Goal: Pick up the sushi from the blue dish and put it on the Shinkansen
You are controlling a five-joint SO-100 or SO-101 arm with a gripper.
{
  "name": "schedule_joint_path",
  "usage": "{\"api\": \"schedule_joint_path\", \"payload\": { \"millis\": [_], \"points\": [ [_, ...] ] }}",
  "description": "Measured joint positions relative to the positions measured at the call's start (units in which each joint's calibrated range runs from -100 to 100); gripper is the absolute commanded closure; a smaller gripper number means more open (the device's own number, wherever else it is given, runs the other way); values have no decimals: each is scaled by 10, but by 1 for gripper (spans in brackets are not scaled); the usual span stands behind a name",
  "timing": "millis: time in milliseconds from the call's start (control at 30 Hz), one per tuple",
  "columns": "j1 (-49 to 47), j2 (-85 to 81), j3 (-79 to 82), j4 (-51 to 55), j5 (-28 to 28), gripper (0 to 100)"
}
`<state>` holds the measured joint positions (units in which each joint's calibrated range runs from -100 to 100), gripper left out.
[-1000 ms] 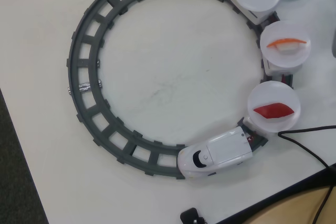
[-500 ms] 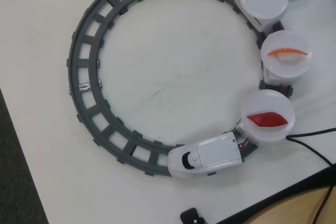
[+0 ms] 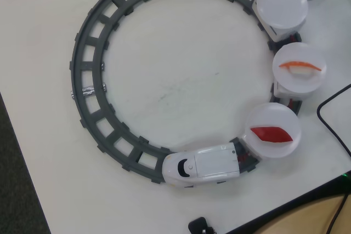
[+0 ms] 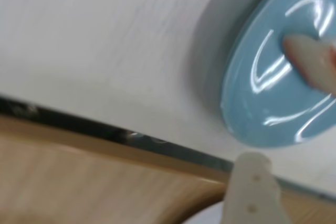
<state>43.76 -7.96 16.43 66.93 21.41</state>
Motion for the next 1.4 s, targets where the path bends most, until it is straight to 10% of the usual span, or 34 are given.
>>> {"api": "schedule_joint_path", "payload": {
  "millis": [433,1400],
  "points": [
    [17,153,-167,131,246,61],
    [-17,604,-646,133,282,61]
  ]
}}
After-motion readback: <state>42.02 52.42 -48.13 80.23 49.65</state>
